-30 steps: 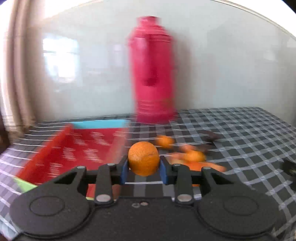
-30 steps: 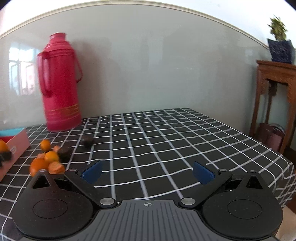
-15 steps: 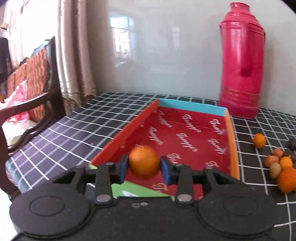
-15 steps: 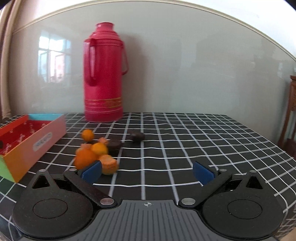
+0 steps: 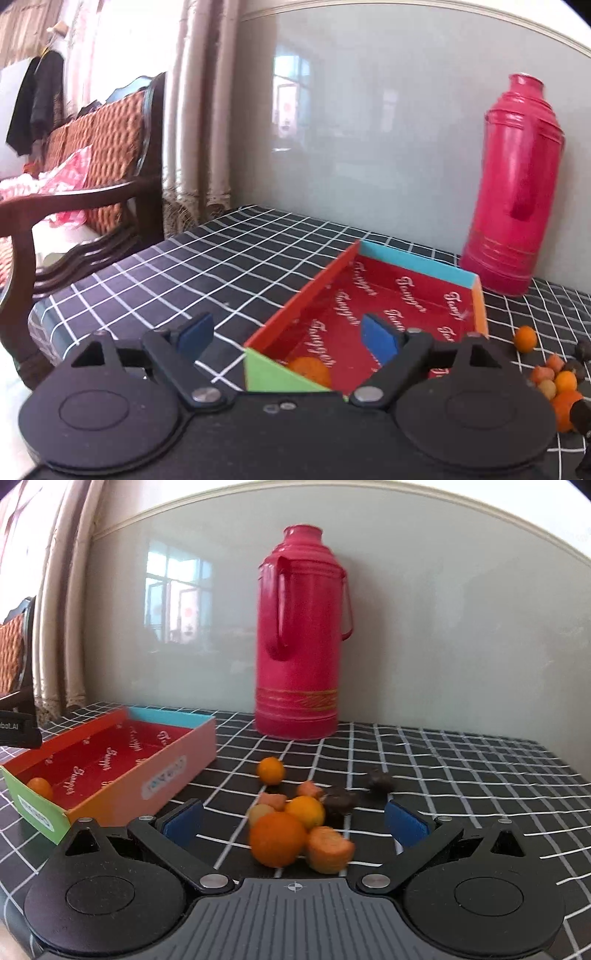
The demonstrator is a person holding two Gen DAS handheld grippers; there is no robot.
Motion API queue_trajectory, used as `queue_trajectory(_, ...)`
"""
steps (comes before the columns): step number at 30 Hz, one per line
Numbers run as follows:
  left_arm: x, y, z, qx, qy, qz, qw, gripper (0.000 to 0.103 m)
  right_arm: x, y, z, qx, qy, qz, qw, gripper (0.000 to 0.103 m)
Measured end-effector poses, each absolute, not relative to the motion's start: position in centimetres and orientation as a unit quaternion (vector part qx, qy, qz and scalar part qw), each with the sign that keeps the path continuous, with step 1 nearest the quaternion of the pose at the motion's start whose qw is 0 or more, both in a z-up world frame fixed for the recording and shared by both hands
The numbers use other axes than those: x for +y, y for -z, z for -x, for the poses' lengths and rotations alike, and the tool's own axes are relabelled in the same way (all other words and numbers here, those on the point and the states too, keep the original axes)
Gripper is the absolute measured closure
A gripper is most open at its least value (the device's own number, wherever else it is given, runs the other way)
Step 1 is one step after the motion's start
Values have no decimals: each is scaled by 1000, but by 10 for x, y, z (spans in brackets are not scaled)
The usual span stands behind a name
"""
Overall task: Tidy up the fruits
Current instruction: 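Close the right gripper around another large orange in the pile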
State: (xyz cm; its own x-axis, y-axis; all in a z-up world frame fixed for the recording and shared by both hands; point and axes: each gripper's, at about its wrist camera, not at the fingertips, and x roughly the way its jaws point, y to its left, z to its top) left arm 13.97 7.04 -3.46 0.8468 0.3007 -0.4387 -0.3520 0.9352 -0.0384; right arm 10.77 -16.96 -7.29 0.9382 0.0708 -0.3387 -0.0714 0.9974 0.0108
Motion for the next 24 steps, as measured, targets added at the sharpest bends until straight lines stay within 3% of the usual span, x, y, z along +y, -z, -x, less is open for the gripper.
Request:
queue_trajectory(2,80,33,-138,215,-180,70,957,23,-166,75,-111,177,-38,6,983,1)
queue_trajectory(3,83,33,-136,213,-186,73,956,23,-164,77,-114,181,-41,7,983,7)
queue_trajectory(5,89,32,-133,209,-196,78,955,23,-161,81,-121,201,-44,13,978,61)
queue_trajectory(6,92,32,-132,208,-200,79,954,23,-160,84,-126,213,-41,12,976,65)
queue_trajectory(24,114,39,-128,221,-215,79,948,20,-150,92,-140,227,-3,37,973,60)
